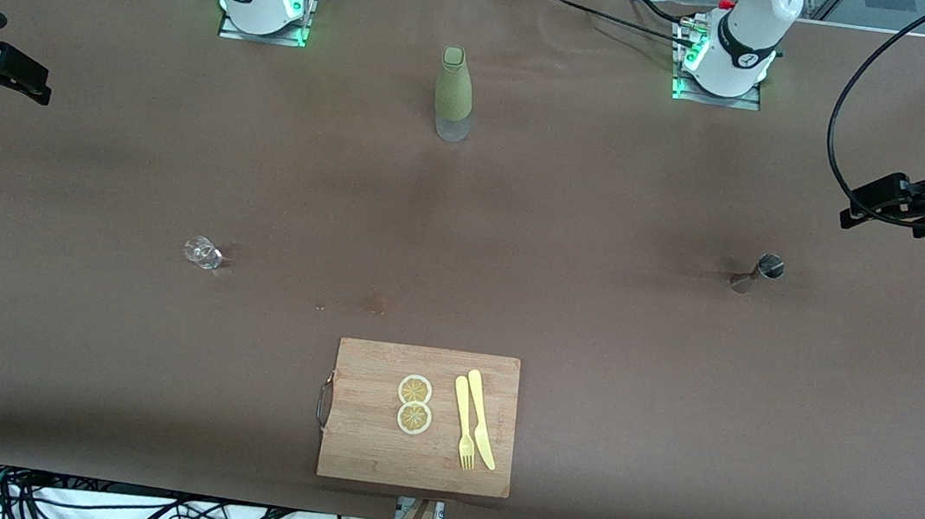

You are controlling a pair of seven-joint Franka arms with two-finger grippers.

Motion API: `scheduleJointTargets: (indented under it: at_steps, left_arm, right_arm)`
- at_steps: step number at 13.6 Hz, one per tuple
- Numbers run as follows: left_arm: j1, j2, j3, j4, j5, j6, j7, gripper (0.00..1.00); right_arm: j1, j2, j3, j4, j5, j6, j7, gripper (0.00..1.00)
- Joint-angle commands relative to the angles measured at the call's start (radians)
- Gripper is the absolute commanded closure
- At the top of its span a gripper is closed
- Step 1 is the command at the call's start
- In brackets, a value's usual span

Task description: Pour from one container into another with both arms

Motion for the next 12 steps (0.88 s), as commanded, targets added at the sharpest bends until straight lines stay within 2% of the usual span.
scheduleJointTargets:
  at_steps: [1, 9, 12]
  left_arm:
    - [0.060, -0.024, -0.058, -0.019, 0.031, -0.005, -0.017, 0.00]
    - [0.059, -0.021, -0.055, -0.017, 0.037, -0.003, -0.004, 0.00]
    - [0.048, -0.021, -0.056, -0.014, 0.112, -0.001, 0.019, 0.00]
  right_arm:
    - [0.000, 0.008, 0.006, 0.009, -0.013, 0.010, 0.010, 0.00]
    - [-0.001, 0.013, 0.006, 0.015, -0.012, 0.013, 0.010, 0.00]
    - [-0.001, 0.013, 0.003, 0.015, -0.012, 0.012, 0.010, 0.00]
